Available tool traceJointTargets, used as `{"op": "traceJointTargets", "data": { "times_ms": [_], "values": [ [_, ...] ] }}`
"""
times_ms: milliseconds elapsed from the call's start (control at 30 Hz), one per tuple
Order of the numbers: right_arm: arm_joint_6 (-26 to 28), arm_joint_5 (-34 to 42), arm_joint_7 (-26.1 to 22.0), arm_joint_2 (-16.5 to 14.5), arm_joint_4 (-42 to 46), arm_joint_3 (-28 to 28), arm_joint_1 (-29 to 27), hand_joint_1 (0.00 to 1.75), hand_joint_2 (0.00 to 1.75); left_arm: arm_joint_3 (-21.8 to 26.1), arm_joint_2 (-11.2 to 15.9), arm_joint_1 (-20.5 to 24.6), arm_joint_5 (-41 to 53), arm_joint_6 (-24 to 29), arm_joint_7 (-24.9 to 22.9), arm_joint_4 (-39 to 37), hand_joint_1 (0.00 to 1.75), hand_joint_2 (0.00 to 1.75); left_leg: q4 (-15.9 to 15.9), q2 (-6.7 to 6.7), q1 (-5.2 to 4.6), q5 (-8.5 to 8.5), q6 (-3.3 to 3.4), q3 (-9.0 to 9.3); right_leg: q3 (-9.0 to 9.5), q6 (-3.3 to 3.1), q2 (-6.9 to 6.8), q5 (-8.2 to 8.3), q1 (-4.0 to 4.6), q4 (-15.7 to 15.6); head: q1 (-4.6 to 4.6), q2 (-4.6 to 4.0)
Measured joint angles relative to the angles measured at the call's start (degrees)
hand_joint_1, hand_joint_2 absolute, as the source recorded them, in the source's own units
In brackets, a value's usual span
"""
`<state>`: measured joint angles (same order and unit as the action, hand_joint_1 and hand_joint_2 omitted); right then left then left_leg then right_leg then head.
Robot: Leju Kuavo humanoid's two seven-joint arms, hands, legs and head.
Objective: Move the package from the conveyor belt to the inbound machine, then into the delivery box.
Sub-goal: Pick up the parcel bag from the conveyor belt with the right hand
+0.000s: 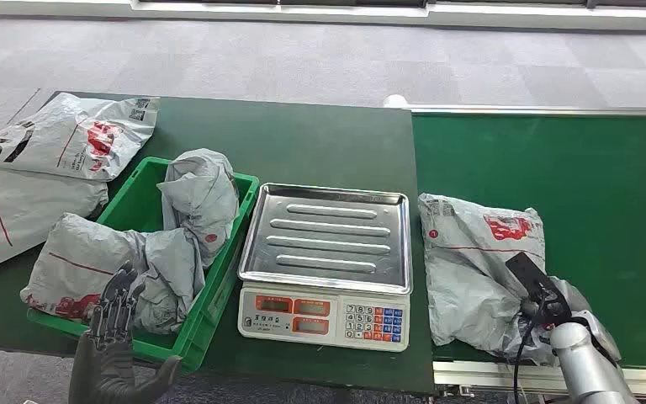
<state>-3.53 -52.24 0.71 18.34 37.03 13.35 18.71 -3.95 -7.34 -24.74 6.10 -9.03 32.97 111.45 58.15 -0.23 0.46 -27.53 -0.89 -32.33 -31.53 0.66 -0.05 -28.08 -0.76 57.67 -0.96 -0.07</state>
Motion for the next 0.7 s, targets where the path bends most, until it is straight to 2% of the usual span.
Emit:
{"op": "traceJointTargets", "data": {
  "times_ms": [167, 233, 333, 467, 700],
  "values": [
    [-0.4, -0.5, 0.1, 0.0, 0.0, 0.0, 0.4, 1.75, 1.75, 0.0, 0.0, -0.1, 0.1, 0.8, -0.2, 0.0, 0.00, 1.75, 0.0, -0.01, 0.00, 0.00, 0.00, 0.01, 0.04, 0.00, -0.02, 0.00, -0.01, 0.0, 0.00, 0.00],
    [1.2, -0.1, -0.7, -0.2, 0.1, 0.0, 0.4, 1.75, 1.75, 0.0, 0.0, -0.2, 0.1, 1.2, -0.2, 0.1, 0.00, 1.75, 0.0, -0.03, 0.00, 0.01, 0.00, -0.02, 0.05, 0.00, -0.04, 0.01, -0.01, 0.0, 0.00, 0.00],
    [8.0, 2.4, -4.4, -1.2, 2.1, 0.6, 0.0, 1.75, 1.75, 0.0, -0.4, -0.8, 0.1, 1.7, -0.3, 0.6, 0.00, 1.75, 0.0, -0.03, 0.00, 0.01, 0.01, -0.09, -0.02, 0.00, -0.03, 0.01, -0.03, 0.0, 0.01, 0.00],
    [19.4, 10.6, -13.6, -3.7, 10.7, 3.1, -1.0, 1.75, 1.75, 0.0, -1.3, -1.3, 0.4, 1.7, 0.0, 1.5, 0.00, 1.75, 0.0, -0.05, 0.00, 0.01, 0.01, -0.11, -0.07, 0.00, -0.06, 0.01, -0.03, 0.0, 0.00, 0.00],
    [25.0, 18.4, -19.3, -6.6, 27.1, 5.4, -4.4, 1.75, 1.75, 0.0, -2.1, -1.6, 0.5, 2.7, 0.5, 1.6, 0.00, 1.75, 0.0, -0.15, 0.00, 0.00, 0.01, -0.14, -0.07, 0.04, -0.15, -0.05, -0.04, 0.0, 0.00, 0.00]
  ]
}}
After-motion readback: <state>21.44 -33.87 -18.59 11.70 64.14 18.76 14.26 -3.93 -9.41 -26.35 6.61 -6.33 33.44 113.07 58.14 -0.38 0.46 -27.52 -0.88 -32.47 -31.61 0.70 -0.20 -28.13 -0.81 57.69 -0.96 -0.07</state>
